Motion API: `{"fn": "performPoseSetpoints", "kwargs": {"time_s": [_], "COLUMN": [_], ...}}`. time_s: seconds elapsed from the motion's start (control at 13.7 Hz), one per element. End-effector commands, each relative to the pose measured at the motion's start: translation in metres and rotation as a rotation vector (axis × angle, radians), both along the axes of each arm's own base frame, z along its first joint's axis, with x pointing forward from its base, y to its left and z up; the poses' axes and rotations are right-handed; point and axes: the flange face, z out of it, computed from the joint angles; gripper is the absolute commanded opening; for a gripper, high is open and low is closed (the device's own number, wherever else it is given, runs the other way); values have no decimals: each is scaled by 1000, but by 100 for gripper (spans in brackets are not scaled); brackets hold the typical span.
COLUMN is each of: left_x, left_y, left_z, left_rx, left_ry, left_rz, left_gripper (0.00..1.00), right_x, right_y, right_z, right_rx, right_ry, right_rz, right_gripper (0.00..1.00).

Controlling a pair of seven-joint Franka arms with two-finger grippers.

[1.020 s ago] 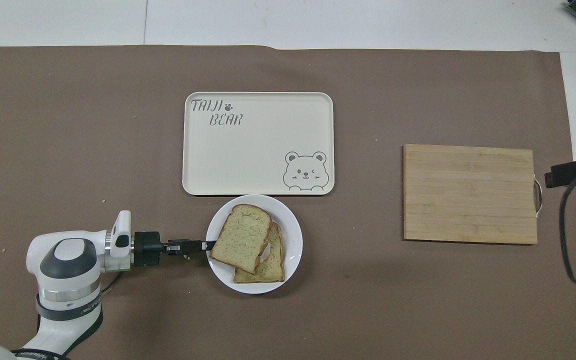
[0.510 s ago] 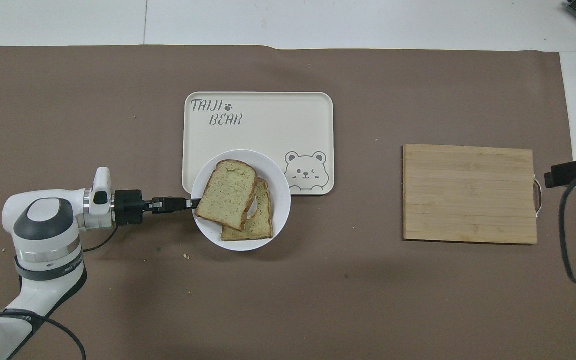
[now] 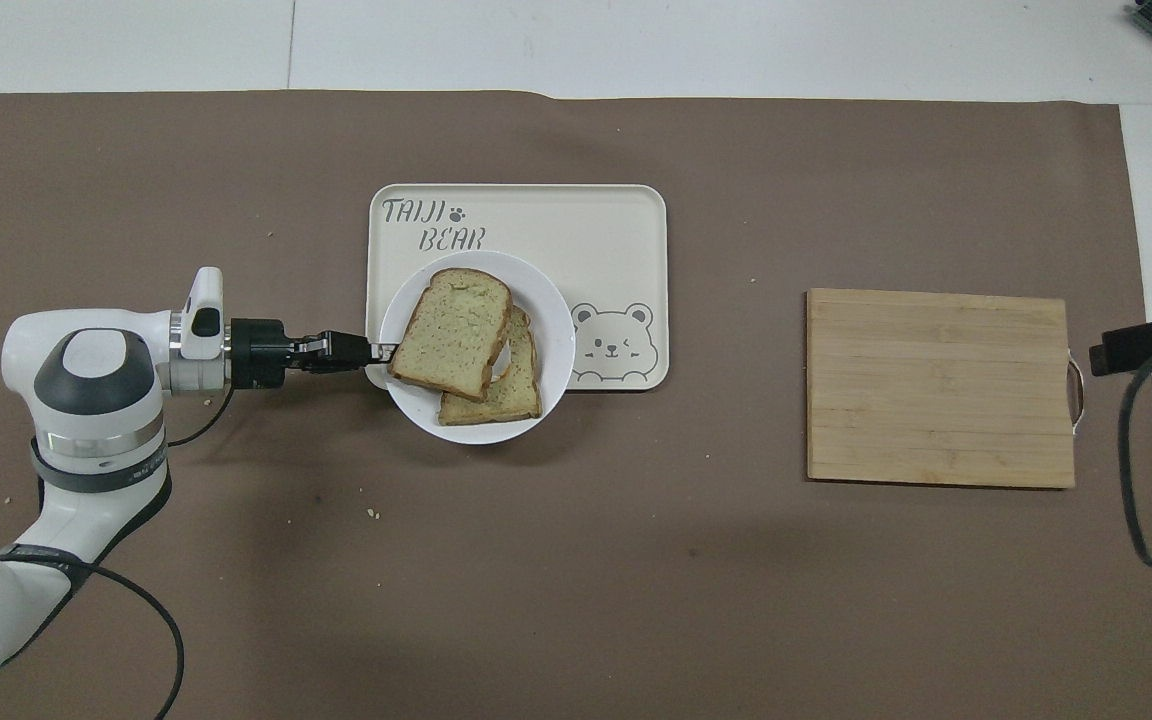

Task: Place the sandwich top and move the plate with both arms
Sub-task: 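Slide the plate with the left gripper onto the bear tray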

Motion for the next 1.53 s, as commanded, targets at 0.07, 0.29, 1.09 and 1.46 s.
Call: {"fn": "performPoseSetpoints", "kwargs": {"time_s": [0.07,0.29,1.09,1.46], "left_x": [38,39,20,27], "left_y": [-23,-27,-37,-7], "left_z": [-3,-1,-15,31], "left_rx": [19,22,66,230], "left_ry": [5,10,49,-51], "left_rz": [45,45,34,-71], "left_gripper": [0,0,53,70], "right_x": [-4,-4,-5,-4], "right_y": [-2,-2,-2,-2], "right_z": [1,1,2,1], "right_rx": [-8,-8,-8,-8], "right_ry": [7,7,6,7], "right_rz": [16,16,16,16], "right_gripper": [100,100,100,100]}}
